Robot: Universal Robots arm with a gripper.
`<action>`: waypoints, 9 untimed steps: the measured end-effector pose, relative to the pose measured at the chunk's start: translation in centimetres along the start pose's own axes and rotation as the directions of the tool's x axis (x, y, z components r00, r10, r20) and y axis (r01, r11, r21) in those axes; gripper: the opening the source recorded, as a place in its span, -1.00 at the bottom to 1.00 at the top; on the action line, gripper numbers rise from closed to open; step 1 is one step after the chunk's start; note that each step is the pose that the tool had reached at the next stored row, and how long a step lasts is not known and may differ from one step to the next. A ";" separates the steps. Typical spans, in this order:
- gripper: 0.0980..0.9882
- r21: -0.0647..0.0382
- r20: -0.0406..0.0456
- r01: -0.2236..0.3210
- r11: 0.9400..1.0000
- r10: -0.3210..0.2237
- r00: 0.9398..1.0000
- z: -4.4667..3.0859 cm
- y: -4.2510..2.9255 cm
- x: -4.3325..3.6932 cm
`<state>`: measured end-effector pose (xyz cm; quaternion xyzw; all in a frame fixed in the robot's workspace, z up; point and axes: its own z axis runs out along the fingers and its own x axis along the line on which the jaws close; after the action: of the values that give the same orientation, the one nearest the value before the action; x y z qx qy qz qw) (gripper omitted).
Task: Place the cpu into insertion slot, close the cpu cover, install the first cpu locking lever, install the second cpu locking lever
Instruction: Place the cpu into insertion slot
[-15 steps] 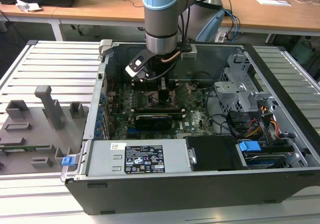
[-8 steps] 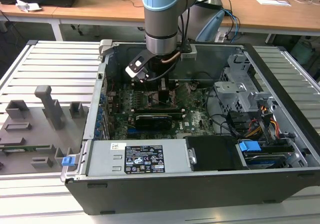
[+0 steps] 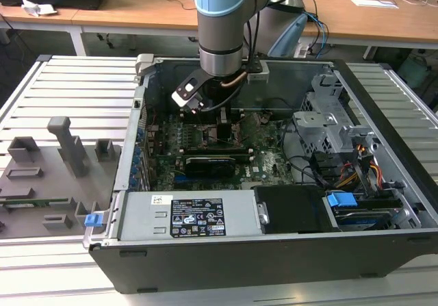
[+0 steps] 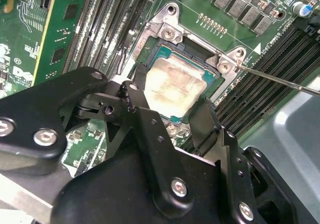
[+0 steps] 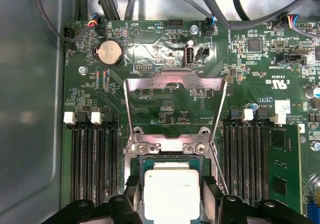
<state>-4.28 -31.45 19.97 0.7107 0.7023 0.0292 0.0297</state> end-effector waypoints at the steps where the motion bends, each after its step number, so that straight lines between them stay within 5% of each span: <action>1: 0.15 0.000 0.000 0.000 1.000 0.000 1.000 0.01 0.00 0.00; 9: 0.15 0.000 -0.004 0.000 1.000 0.000 1.000 0.10 -0.01 0.19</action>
<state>-4.28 -31.26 19.87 0.7108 0.7022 0.0305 0.0283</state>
